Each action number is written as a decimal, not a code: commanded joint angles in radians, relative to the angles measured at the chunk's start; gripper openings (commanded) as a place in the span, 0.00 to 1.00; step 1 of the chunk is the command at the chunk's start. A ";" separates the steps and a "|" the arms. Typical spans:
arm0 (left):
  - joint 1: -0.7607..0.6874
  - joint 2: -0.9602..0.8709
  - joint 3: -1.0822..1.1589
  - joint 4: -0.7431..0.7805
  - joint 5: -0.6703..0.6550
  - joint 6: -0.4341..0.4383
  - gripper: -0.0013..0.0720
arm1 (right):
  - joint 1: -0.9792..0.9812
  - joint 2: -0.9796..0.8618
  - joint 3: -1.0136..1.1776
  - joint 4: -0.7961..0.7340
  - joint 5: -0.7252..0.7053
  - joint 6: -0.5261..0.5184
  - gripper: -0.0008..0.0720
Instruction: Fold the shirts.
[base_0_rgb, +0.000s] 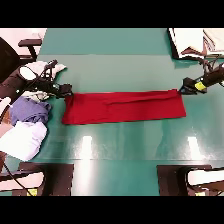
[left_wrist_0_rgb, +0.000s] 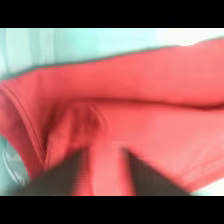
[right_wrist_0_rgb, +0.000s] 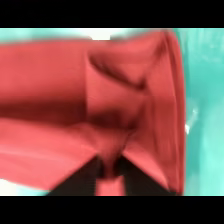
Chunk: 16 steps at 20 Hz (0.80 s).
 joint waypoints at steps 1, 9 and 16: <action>0.000 -0.021 0.046 -0.004 0.005 -0.002 0.86 | -0.041 -0.089 0.116 0.166 0.004 -0.033 0.59; -0.006 -0.021 0.158 -0.111 -0.117 0.013 0.06 | -0.241 -0.088 -0.034 0.199 0.125 -0.172 0.79; -0.177 -0.031 0.158 -0.113 0.000 -0.071 0.06 | -0.273 -0.125 -0.214 0.202 0.007 -0.221 0.82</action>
